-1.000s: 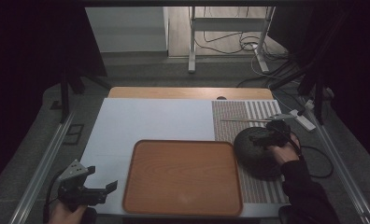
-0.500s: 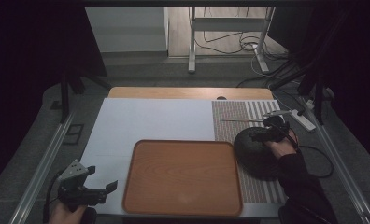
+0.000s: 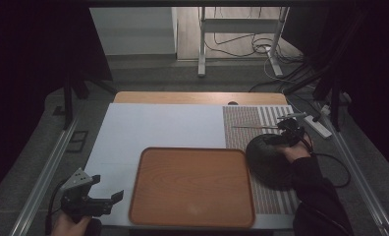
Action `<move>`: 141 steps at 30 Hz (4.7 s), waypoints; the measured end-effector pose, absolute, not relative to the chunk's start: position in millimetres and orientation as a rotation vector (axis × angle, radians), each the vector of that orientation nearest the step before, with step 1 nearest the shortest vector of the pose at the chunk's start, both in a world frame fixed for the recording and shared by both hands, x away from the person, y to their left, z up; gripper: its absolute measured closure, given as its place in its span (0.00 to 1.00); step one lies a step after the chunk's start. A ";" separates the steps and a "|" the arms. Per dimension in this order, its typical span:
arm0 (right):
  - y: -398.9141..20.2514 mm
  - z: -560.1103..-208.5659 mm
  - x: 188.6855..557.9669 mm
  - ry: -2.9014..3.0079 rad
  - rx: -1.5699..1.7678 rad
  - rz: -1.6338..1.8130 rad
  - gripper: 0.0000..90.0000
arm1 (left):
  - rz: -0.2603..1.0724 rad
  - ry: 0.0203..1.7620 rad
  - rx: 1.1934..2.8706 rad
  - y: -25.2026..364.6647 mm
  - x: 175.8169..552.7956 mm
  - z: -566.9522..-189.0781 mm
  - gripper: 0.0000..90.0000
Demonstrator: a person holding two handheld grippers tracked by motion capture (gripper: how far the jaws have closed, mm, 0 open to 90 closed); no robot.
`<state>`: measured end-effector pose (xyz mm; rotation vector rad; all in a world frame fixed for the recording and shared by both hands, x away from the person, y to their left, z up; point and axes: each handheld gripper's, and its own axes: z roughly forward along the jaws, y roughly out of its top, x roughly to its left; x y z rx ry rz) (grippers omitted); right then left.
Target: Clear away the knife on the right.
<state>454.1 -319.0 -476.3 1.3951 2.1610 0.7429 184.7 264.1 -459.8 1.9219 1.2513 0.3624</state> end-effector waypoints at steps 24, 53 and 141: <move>-330.2 -470.6 493.6 2.261 1.409 0.696 0.91 | 0.360 1.247 1.927 263.9 185.0 -459.9 0.00; -345.2 -496.4 552.1 2.240 1.446 0.514 1.00 | 0.363 1.242 1.928 263.8 184.3 -459.8 0.00; -327.7 -490.5 540.3 2.469 1.347 0.570 0.89 | 0.358 1.245 1.936 263.1 184.8 -460.0 0.00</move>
